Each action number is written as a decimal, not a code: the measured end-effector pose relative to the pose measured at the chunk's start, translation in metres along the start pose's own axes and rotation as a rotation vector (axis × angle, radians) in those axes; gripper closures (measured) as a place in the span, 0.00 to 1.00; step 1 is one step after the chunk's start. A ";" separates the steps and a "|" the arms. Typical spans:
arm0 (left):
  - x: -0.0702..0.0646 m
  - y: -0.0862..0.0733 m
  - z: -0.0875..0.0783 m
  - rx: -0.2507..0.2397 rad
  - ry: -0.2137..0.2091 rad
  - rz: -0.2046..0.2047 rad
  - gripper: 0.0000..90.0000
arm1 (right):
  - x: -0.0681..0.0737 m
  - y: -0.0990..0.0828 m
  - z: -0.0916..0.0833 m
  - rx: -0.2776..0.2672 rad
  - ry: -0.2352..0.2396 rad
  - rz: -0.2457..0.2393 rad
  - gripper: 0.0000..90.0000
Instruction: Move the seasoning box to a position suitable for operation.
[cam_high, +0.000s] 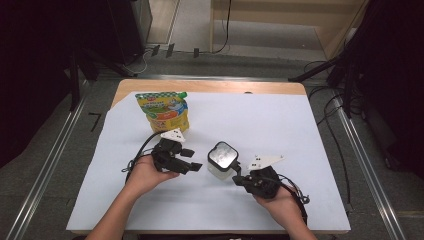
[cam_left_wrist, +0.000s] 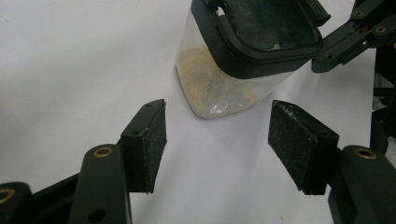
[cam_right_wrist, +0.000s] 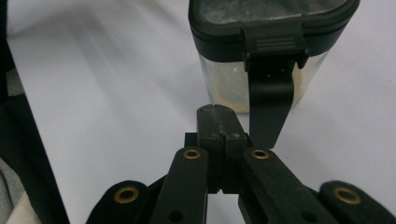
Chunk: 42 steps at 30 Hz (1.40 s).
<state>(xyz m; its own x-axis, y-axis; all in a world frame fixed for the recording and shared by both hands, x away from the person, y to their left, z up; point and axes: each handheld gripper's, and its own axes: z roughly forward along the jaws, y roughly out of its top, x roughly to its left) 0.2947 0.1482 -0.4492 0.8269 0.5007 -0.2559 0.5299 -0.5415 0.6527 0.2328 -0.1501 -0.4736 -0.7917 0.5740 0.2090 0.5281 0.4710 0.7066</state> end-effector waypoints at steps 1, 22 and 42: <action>0.000 0.000 0.000 0.003 0.002 0.000 0.42 | -0.001 0.000 0.002 0.006 -0.004 0.001 1.00; -0.003 0.001 0.003 -0.003 -0.005 0.013 0.42 | -0.027 -0.002 0.002 0.008 -0.040 0.078 1.00; -0.008 0.030 0.021 0.006 -0.103 0.129 0.24 | -0.057 -0.003 -0.027 -0.068 -0.111 0.175 1.00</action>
<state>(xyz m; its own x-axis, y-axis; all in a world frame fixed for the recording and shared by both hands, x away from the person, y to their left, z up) 0.3076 0.1133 -0.4427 0.9028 0.3550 -0.2427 0.4192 -0.6005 0.6809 0.2678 -0.2018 -0.4697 -0.6493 0.7151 0.2591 0.6292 0.3136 0.7112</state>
